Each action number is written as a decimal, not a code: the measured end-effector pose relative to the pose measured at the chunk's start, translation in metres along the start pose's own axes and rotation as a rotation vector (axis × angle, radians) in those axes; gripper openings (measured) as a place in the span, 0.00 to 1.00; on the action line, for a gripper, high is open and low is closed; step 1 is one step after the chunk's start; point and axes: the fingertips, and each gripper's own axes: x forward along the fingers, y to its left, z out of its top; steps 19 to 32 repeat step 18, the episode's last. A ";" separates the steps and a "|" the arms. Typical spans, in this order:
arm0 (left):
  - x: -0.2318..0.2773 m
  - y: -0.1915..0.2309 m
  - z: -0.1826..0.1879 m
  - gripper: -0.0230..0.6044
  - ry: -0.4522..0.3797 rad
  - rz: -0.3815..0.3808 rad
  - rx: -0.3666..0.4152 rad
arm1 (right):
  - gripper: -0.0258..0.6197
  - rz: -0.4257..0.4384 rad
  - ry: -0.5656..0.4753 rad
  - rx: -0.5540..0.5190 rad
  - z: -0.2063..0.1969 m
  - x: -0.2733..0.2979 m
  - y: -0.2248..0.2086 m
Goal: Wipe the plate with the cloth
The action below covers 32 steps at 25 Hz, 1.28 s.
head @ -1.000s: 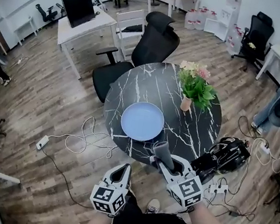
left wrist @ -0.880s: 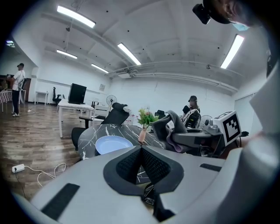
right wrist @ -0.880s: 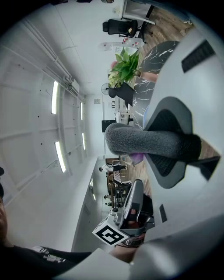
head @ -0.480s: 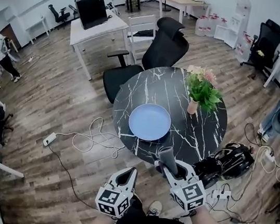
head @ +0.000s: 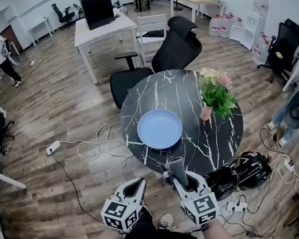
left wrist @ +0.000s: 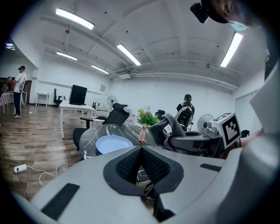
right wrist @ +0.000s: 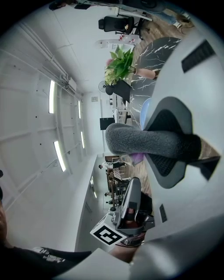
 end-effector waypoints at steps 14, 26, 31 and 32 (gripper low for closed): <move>0.005 0.003 -0.005 0.07 0.013 -0.005 -0.010 | 0.21 -0.005 0.003 0.010 -0.002 0.001 -0.001; 0.004 0.004 -0.007 0.07 0.015 -0.006 -0.013 | 0.21 -0.007 0.000 0.010 -0.001 0.002 0.000; 0.004 0.004 -0.007 0.07 0.015 -0.006 -0.013 | 0.21 -0.007 0.000 0.010 -0.001 0.002 0.000; 0.004 0.004 -0.007 0.07 0.015 -0.006 -0.013 | 0.21 -0.007 0.000 0.010 -0.001 0.002 0.000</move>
